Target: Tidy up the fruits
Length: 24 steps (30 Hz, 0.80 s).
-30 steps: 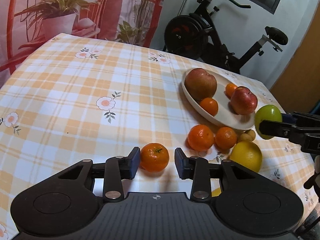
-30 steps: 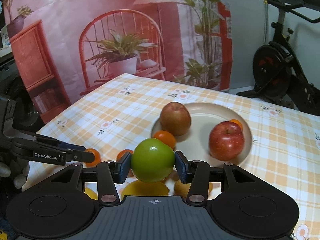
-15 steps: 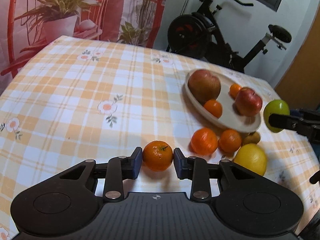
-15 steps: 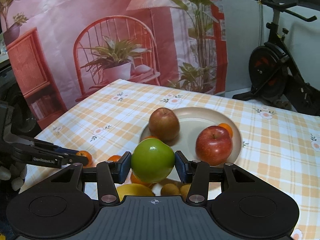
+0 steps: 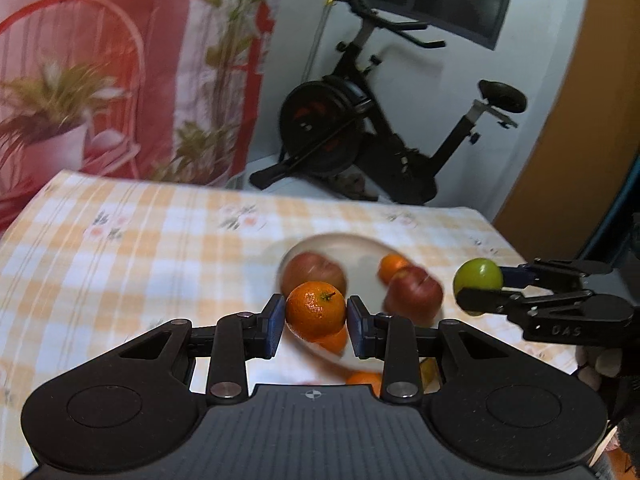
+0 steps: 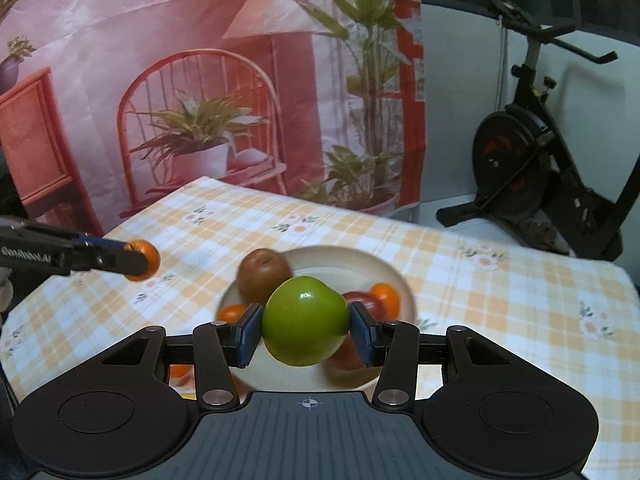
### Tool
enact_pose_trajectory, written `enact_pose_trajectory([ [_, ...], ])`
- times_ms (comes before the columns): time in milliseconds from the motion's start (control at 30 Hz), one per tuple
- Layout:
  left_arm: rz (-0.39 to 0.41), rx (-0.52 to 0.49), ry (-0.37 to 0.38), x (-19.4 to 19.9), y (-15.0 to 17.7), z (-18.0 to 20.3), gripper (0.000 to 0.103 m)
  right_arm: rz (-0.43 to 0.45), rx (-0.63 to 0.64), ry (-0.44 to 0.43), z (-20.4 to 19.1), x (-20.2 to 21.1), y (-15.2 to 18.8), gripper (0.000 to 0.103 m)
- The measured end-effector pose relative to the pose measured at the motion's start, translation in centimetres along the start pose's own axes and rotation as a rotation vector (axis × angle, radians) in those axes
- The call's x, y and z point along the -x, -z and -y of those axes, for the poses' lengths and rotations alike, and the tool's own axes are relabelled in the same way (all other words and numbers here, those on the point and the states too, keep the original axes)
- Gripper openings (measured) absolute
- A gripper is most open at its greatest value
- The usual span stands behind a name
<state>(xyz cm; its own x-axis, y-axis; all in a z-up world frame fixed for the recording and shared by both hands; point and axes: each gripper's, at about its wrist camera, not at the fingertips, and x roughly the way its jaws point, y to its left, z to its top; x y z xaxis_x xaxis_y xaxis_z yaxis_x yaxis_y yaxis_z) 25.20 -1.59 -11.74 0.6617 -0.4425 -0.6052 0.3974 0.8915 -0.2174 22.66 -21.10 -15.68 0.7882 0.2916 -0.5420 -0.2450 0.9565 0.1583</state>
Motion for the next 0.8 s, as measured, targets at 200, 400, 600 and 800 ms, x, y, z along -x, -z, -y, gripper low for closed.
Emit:
enact_pose_trajectory([
  [200, -0.045, -0.054, 0.052, -3.1, -0.1, 2.4, 0.035, -0.002, -0.003, 0.03, 2.3, 0.2, -0.2, 0.043],
  [400, -0.134, -0.1, 0.078, -7.3, 1.3, 4.5, 0.036, -0.009, -0.014, 0.025, 3.5, -0.4, 0.2, 0.043],
  [600, -0.192, -0.13, 0.073, -9.6, 1.9, 5.0, 0.036, -0.003, 0.01, 0.007, 3.8, -1.9, -1.1, 0.043],
  [800, -0.234, -0.135, 0.065, -10.4, 2.3, 4.4, 0.036, -0.011, 0.019, -0.013, 4.1, -4.1, -2.3, 0.043],
])
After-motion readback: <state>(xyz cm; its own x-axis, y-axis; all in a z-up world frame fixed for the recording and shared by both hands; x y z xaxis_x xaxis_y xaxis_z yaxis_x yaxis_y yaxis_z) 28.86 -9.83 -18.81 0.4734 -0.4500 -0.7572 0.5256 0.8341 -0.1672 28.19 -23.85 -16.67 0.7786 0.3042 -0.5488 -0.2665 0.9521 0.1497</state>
